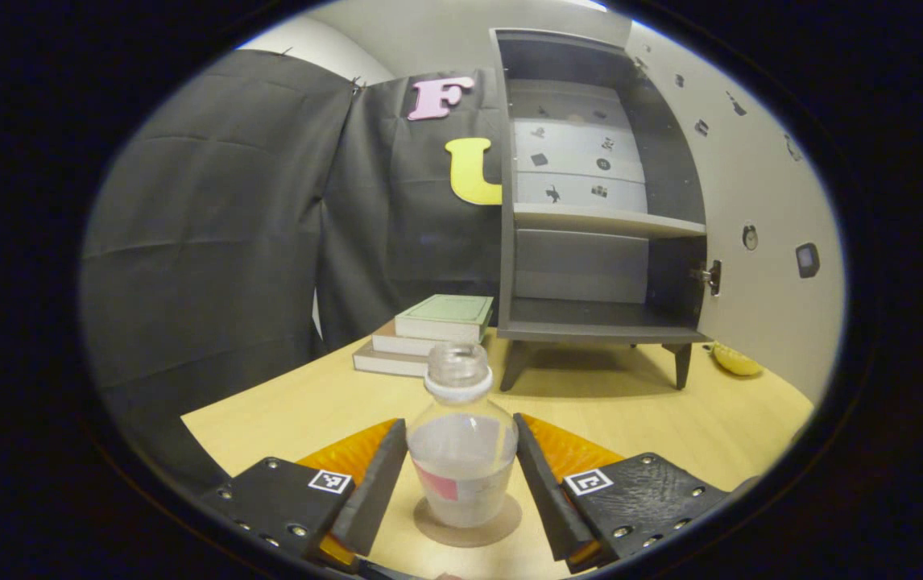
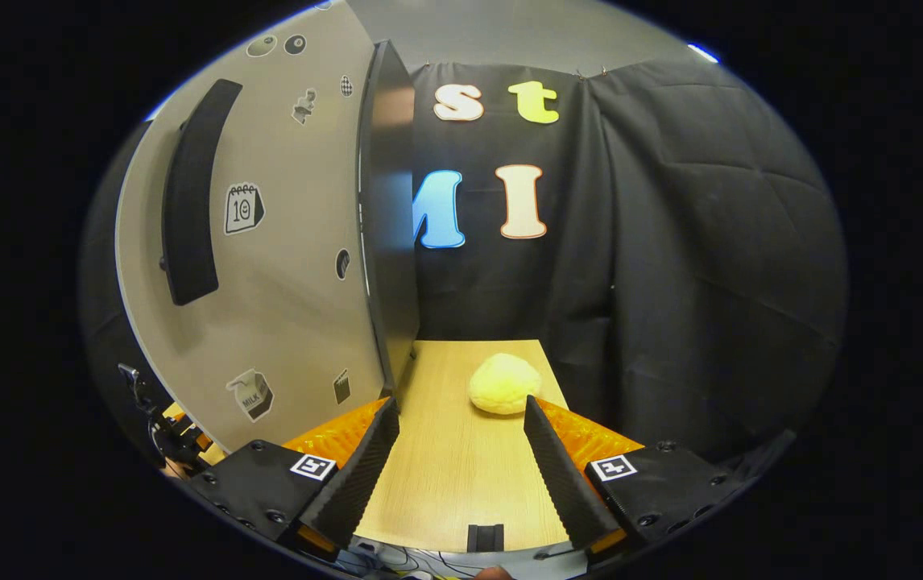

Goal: Open the cabinet door with the right hand, grasp the bottle in the cabinet with the left hand and place it on the coaster, then close the cabinet door with the right hand.

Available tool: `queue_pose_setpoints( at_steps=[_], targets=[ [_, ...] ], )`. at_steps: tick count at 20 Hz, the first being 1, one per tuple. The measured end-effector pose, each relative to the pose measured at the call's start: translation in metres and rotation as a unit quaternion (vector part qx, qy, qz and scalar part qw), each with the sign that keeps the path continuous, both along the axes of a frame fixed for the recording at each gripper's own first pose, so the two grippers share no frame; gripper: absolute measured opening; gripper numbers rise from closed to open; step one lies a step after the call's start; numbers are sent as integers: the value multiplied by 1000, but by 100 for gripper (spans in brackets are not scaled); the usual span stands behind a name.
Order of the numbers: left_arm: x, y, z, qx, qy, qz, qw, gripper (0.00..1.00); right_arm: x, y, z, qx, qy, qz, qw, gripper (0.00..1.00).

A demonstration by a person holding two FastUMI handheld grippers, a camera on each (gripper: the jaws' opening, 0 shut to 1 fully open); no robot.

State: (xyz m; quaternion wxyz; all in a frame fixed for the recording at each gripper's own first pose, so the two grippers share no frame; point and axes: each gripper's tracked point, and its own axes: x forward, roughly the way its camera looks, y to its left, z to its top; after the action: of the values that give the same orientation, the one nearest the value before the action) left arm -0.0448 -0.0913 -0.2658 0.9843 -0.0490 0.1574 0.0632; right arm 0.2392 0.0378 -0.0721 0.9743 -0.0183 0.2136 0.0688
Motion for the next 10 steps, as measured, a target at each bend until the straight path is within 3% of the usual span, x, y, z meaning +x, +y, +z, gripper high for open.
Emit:
queue_pose_setpoints(
  at_steps=[6,10],
  targets=[
    [-6,1,63,28,-14,11,999,80,15,8,21,35,-24,24,999,98],
    [-12,18,147,60,-46,39,996,77,22,24,54,81,-45,56,994,98]
  ],
)
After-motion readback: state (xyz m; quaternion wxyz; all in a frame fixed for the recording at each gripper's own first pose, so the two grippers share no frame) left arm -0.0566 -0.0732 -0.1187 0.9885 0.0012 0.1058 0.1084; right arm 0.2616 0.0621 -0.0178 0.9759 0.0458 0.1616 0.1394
